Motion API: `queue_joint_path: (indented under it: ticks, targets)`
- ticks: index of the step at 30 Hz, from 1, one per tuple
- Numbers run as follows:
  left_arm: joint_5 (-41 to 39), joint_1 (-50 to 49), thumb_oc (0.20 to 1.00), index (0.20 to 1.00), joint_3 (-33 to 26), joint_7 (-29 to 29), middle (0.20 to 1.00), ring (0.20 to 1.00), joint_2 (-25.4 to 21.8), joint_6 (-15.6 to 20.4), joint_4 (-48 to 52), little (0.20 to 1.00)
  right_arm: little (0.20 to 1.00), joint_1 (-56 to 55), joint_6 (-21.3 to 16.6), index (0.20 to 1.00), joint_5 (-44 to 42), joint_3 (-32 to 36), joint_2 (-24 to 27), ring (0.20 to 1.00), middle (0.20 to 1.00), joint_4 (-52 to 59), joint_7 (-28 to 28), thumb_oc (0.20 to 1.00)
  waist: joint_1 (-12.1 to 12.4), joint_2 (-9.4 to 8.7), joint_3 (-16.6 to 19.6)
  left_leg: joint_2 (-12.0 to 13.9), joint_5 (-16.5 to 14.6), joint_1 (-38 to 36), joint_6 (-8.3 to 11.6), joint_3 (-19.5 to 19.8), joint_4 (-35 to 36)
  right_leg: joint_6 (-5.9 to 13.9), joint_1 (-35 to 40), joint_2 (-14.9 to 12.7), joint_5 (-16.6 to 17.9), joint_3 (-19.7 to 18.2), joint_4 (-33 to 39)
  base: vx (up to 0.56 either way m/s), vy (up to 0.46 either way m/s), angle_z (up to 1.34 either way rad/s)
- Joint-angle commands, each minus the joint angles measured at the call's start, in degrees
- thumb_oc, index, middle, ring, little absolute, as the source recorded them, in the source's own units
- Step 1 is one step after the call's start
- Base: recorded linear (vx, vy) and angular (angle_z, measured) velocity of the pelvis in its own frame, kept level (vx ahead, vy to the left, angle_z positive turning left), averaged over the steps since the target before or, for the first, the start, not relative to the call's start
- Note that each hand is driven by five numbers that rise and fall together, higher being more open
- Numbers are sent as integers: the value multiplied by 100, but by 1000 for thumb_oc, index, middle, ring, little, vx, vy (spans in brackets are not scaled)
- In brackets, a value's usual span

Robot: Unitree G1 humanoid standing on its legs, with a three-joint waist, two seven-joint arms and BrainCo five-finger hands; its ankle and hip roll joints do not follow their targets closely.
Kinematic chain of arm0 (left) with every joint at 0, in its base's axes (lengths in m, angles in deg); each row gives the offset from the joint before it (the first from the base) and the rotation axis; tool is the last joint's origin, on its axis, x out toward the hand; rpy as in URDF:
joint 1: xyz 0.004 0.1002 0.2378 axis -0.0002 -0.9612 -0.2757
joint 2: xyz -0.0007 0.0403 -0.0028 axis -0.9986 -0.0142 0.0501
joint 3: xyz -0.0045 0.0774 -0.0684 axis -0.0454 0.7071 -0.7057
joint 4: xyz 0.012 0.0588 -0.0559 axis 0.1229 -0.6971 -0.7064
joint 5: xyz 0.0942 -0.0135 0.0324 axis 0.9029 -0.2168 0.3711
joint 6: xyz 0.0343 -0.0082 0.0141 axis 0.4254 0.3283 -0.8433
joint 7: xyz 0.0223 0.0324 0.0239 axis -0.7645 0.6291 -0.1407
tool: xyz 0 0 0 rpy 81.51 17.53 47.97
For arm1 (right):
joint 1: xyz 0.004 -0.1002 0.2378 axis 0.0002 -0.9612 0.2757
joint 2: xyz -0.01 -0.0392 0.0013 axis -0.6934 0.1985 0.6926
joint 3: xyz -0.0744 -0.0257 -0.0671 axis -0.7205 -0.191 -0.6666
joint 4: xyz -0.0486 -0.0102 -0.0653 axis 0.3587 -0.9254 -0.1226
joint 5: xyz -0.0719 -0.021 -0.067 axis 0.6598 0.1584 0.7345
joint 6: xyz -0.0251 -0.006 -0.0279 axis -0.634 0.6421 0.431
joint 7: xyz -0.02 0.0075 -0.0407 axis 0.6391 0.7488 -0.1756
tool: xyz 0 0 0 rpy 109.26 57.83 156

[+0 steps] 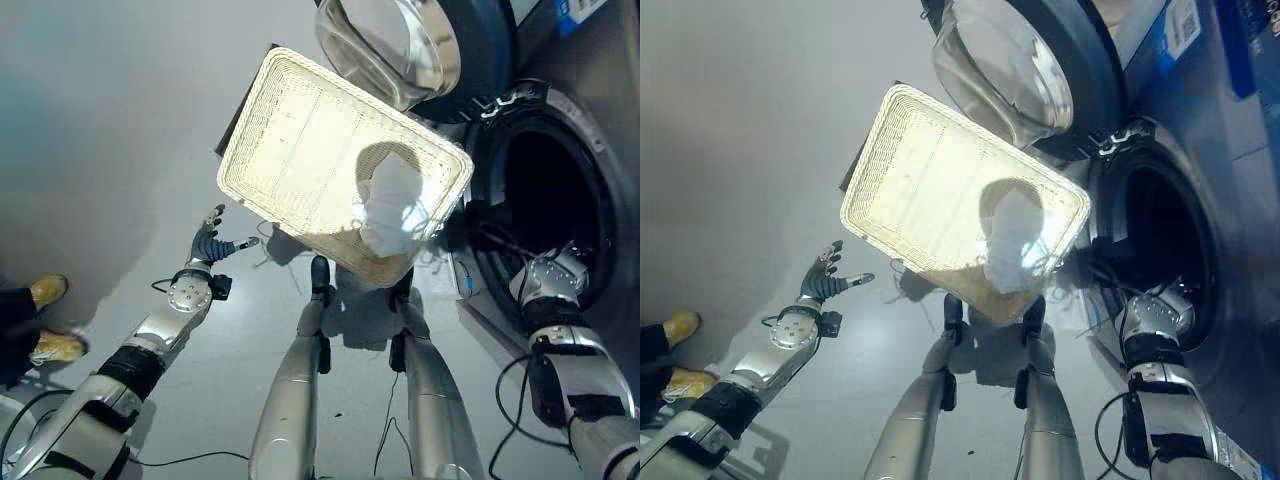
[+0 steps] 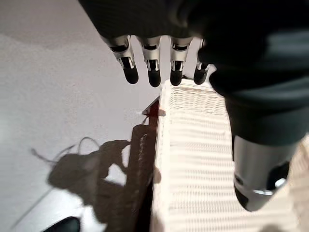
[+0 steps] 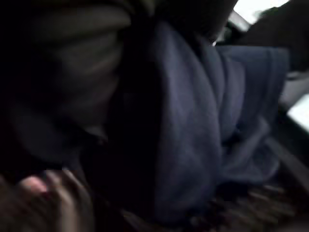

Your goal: Put the clothes into the washing machine.

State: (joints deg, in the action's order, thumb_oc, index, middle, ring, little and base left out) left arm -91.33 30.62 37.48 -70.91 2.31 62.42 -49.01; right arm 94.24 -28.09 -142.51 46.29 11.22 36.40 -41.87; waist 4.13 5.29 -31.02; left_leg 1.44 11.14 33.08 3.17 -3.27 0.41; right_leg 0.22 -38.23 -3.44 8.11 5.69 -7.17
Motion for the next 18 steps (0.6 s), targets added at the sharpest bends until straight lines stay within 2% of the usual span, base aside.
queue_joint_path:
  ticks: [1, 2, 3, 4, 5, 6, 7, 8, 10, 12, 13, 14, 15, 16, 17, 18]
  targets:
    - [-387, 88, 1000, 1000, -230, -60, 1000, 1000, -95, 4, -31, 1000, 1000, -734, -1011, 1000, 582, 217, 1926, 1000, 1000, 203, -378, 1000, -497, 58, 123, -536, -657, 208, -113, 27, -690, 396, 75, 157, -509, 322, -533, 0, 0, 0]
    - [-399, 108, 1000, 1000, -216, -80, 1000, 1000, -81, 17, -29, 1000, 1000, -711, -698, 1000, 457, 180, 1922, 1000, 1000, 166, -255, 1000, -491, 59, 123, -539, -615, 262, -116, 15, -701, 391, 35, 146, -459, 338, -519, 13, 33, 4]
    - [-371, 159, 1000, 1000, -138, -96, 1000, 1000, 2, 67, -88, 1000, 1000, -648, 974, 1000, 49, -1, 1855, 1000, 1000, -184, 489, 1000, -466, 80, 123, -555, -642, 267, -119, -5, -711, 411, 58, 104, -472, 363, -488, -8, 25, 4]
    - [-371, 159, 1000, 1000, -138, -96, 1000, 1000, 2, 67, -88, 1000, 1000, -648, 974, 1000, 49, -1, 1855, 1000, 1000, -184, 489, 1000, -466, 80, 123, -555, -642, 267, -119, -5, -711, 411, 58, 104, -472, 363, -488, 0, 0, 0]
    - [-365, 195, 1000, 1000, -134, -86, 1000, 1000, 15, 71, -94, 1000, 1000, -597, 1351, 1000, 49, -41, 1840, 1000, 1000, -221, 634, 1000, -455, 90, 123, -559, -594, 314, -125, -12, -705, 407, 21, 94, -419, 376, -465, -50, 15, 4]
    - [-410, 328, 1000, 1000, -99, -20, 1000, 1000, -48, -12, -41, 1000, 1000, -618, 4380, 1000, 49, -798, 1469, 1000, 1000, -104, 1684, 1000, -407, 114, 123, -534, -488, 333, -123, -81, -548, 414, 19, 50, -334, 435, -327, -39, 1, 4]
    - [-403, 245, 1000, 1000, -139, 52, 1000, 1000, -116, 30, -48, 1000, 1000, -933, 5125, 1000, 49, -1078, 1325, 1000, 1000, 96, 2077, 1000, -415, 91, 123, -518, -515, 267, -112, -109, -517, 417, 77, 36, -382, 456, -328, -18, -5, 5]
    - [-402, 215, 1000, 1000, -152, 79, 1000, 1000, -132, 67, -60, 1000, 1000, -1067, 5428, 1000, 49, -1176, 1257, 1000, 1000, 90, 2357, 1000, -416, 85, 123, -513, -510, 254, -111, -122, -505, 409, 93, 34, -392, 466, -327, 0, 0, 0]
    - [-366, 157, 1000, 1000, -195, 146, 1000, 1000, -107, 165, -155, 1000, 1000, -1340, 6460, 1000, 323, -1445, 1108, 1000, 1000, -184, 3222, 1000, -416, 85, 123, -514, -501, 209, -119, -152, -477, 373, 134, 41, -430, 476, -331, 0, 0, 0]
    - [-340, 192, 1000, 1000, -210, 190, 1000, 1000, 29, 257, -297, 1000, 1000, -1418, 6830, 1000, 1176, -1598, 899, 1000, 1000, -641, 3981, 1000, -412, 105, 123, -521, -499, 190, -115, -172, -482, 346, 157, 58, -479, 464, -350, 0, 0, 0]
    - [-235, 232, 1000, 1000, -230, 213, 1000, 1000, 150, 272, -383, 1000, 1000, -1405, 6808, 1000, 2229, -1757, 781, 1000, 1000, -1005, 4499, 1000, -393, 118, 123, -521, -496, 172, -115, -175, -458, 338, 171, 68, -494, 465, -347, 11, 11, -4]
    - [-214, 259, 1000, 1000, -233, 207, 1000, 1000, 181, 251, -383, 1000, 1000, -1373, 6732, 1000, 2510, -1842, 749, 1000, 1000, -1098, 4620, 1000, -384, 122, 123, -518, -490, 167, -114, -182, -449, 333, 177, 72, -498, 468, -343, 0, 4, -3]
    - [-209, 304, 1000, 1000, -236, 206, 1000, 1000, 218, 203, -369, 1000, 1000, -1318, 6567, 1000, 3039, -1971, 706, 1000, 1000, -1195, 4717, 1000, -372, 125, 123, -520, -480, 159, -113, -185, -435, 327, 189, 76, -500, 477, -333, 0, 0, 0]
    - [-186, 345, 1000, 1000, -253, 229, 1000, 1000, 252, 142, -330, 1000, 1000, -1276, 6182, 1000, 3832, -2170, 693, 1000, 1000, -1239, 4621, 1000, -354, 130, 123, -518, -462, 155, -114, -185, -408, 327, 196, 76, -493, 488, -315, 0, 0, 0]
    - [-143, 339, 1000, 1000, -276, 230, 1000, 1000, 278, 118, -271, 1000, 1000, -1239, 5650, 1000, 4918, -2420, 692, 1000, 1000, -1159, 4256, 1000, -349, 128, 123, -510, -443, 175, -112, -195, -395, 325, 182, 79, -482, 497, -300, 0, 0, 0]
    - [-143, 339, 1000, 1000, -276, 230, 1000, 1000, 278, 118, -271, 1000, 1000, -1239, 5650, 1000, 4918, -2420, 692, 1000, 1000, -1159, 4256, 1000, -349, 128, 123, -510, -443, 175, -112, -195, -395, 325, 182, 79, -482, 497, -300, -20, 36, 0]
